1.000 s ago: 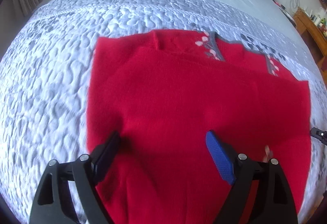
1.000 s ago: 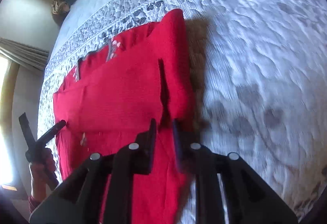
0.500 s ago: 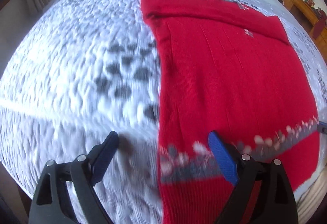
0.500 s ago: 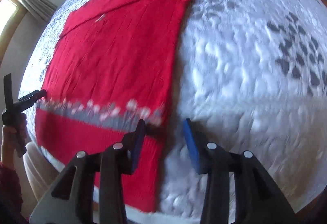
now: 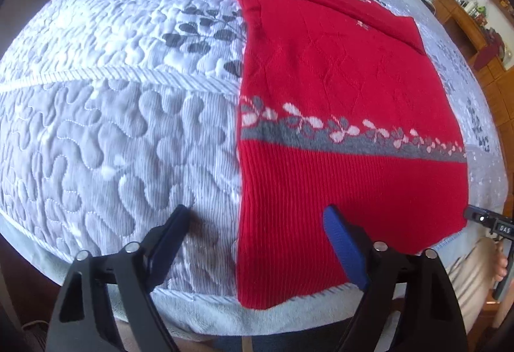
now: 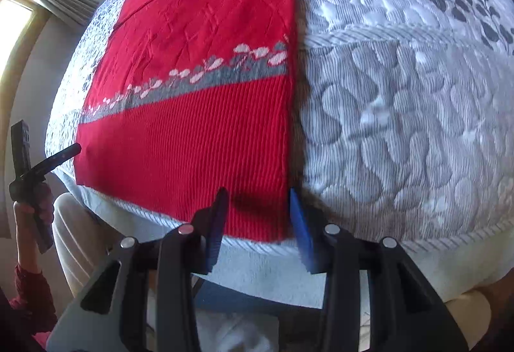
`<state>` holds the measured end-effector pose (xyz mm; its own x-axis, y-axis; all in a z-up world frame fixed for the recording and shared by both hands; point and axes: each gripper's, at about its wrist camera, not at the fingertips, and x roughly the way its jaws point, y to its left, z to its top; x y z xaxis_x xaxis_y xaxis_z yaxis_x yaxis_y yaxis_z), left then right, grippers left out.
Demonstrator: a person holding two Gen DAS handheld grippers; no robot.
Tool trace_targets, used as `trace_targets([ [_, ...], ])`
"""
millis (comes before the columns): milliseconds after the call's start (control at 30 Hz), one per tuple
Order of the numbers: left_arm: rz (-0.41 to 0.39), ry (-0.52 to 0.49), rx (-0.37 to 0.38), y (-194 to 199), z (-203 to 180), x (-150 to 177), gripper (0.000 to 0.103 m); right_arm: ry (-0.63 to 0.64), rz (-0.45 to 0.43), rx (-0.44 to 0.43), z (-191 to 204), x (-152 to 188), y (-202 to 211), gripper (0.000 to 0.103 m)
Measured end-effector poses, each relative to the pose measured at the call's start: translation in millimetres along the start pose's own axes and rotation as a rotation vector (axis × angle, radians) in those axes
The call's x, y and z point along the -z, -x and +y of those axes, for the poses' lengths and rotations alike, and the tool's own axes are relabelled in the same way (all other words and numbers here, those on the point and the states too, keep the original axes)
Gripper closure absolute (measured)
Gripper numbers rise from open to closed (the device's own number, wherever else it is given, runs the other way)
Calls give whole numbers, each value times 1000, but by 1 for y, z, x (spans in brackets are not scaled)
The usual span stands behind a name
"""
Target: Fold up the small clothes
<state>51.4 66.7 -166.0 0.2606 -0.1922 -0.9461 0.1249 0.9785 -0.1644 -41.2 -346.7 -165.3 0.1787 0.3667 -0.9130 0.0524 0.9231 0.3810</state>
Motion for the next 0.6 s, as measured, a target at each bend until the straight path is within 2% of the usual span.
trace_targets([
  [67,10,-14,-11,0,-5,5,35,15,0,6,5,-1,-2,68],
  [100,14,-12,-15,1,-5,4,39,18,4,5,7,-2,-4,76],
  [133,18,-14,-20,2,-5,6,45,17,8,-6,8,-2,-5,90],
  [167,19,-16,-28,3,-5,8,53,15,12,-26,8,-2,-6,95],
  [200,22,-15,-34,3,-4,10,58,9,12,-40,8,-3,-7,95],
  [233,29,-6,-28,3,-2,10,68,6,10,-41,9,-3,-8,95],
  [267,38,13,-1,4,1,13,82,7,7,-46,10,-3,-7,95],
  [333,56,78,89,7,11,18,96,4,-5,-82,10,-4,-2,95],
  [500,26,161,199,22,25,22,97,-29,-44,-204,5,-10,21,96],
  [600,-19,184,259,39,30,15,97,-50,-72,-284,4,-18,35,96],
])
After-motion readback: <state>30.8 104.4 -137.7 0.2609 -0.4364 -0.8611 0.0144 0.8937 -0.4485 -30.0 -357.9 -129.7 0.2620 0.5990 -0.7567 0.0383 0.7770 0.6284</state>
